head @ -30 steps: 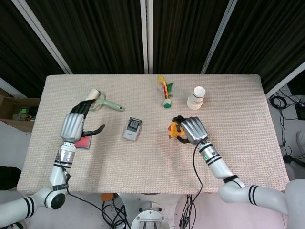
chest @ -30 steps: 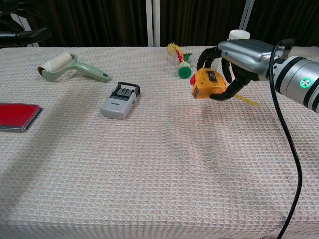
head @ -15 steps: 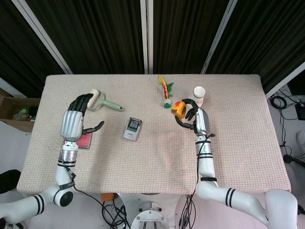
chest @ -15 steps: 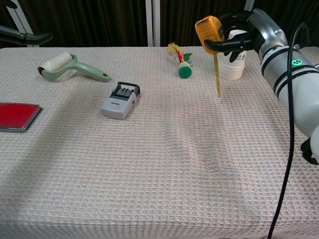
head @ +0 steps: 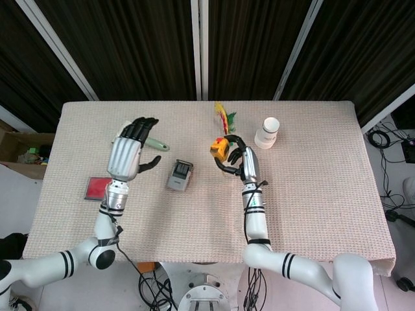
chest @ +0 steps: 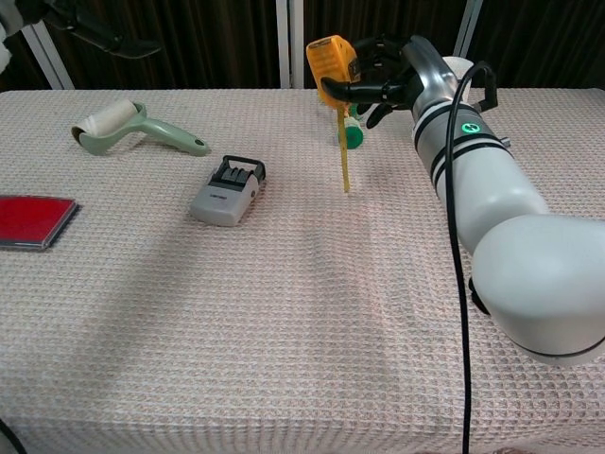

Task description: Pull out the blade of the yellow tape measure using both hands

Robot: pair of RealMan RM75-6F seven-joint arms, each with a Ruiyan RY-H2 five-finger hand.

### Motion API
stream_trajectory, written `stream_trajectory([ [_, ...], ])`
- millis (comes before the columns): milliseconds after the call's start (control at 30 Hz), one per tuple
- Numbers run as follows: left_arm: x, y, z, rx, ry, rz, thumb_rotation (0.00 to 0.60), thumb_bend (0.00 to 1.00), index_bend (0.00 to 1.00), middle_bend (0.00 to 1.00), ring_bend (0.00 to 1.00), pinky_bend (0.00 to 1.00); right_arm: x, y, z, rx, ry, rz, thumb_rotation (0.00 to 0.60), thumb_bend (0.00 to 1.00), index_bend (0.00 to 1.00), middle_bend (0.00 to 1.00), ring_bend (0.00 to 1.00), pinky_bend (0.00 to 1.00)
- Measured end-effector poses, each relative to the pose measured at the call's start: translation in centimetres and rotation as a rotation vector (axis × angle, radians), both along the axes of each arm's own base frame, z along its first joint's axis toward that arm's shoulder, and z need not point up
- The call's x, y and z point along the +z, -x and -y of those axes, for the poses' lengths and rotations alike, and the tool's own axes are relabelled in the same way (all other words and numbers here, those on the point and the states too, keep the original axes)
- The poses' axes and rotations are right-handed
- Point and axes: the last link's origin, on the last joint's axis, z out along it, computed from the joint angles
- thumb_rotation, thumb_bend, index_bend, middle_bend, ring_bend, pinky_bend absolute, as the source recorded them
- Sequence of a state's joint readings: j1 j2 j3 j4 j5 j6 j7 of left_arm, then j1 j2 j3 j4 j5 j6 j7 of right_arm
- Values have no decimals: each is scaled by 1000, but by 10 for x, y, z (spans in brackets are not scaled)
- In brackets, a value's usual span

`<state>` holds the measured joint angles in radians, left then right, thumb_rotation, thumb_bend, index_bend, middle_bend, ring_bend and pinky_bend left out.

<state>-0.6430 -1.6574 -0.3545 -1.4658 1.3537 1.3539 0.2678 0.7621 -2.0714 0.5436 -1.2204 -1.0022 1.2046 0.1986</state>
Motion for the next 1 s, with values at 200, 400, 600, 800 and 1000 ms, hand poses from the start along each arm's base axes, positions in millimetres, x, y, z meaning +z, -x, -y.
stream_trajectory([
  [200, -17, -31, -7, -29, 67, -25, 550, 282, 286, 270, 218, 357, -3, -12, 3, 18, -1, 0, 600, 334, 828, 688, 598, 669],
  [400, -24, -57, -12, -66, 123, -14, 434, 283, 351, 345, 305, 457, -5, -13, 3, 17, -3, 13, 600, 357, 827, 687, 597, 669],
  [600, -33, -64, -12, -67, 127, -40, 430, 283, 371, 372, 379, 561, -3, -16, 2, 32, 5, 51, 600, 357, 828, 687, 597, 669],
  [800, -40, -66, -13, -62, 82, -41, 477, 285, 424, 416, 410, 583, -4, -16, -1, 35, -1, 65, 600, 356, 828, 687, 597, 669],
  [1000, -46, -68, -13, -79, 45, -66, 579, 295, 444, 443, 434, 601, -3, -16, -1, 33, -2, 78, 600, 356, 828, 687, 598, 669],
])
